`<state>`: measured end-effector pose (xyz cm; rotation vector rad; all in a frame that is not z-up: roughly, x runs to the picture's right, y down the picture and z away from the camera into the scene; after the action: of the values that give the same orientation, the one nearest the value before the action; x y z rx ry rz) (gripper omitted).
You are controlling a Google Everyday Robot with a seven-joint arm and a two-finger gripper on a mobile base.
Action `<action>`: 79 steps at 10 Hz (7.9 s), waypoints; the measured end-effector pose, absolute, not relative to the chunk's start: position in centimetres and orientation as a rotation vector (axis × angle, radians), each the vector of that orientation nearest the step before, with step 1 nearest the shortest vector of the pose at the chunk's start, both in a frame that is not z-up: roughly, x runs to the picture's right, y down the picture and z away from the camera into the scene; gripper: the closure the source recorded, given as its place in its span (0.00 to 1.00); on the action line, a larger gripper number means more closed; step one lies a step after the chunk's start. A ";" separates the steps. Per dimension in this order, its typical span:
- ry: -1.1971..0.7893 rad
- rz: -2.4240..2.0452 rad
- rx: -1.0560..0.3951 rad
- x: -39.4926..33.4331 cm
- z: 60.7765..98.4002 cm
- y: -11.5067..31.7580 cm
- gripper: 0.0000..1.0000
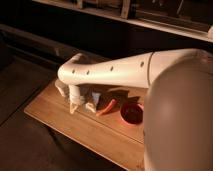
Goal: Place the white sponge in the ceramic cup
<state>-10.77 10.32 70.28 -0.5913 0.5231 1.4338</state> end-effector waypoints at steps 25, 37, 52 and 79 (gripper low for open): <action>0.563 1.526 -0.589 -4.9 83.1 3.7 0.35; 0.549 1.467 -0.678 -5.5 87.6 2.4 0.35; 0.536 1.501 -0.776 -6.0 89.6 4.5 0.79; 0.491 1.310 -0.306 -15.3 73.8 -16.1 1.00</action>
<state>-15.34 -16.09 73.76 -0.3065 0.4910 1.3096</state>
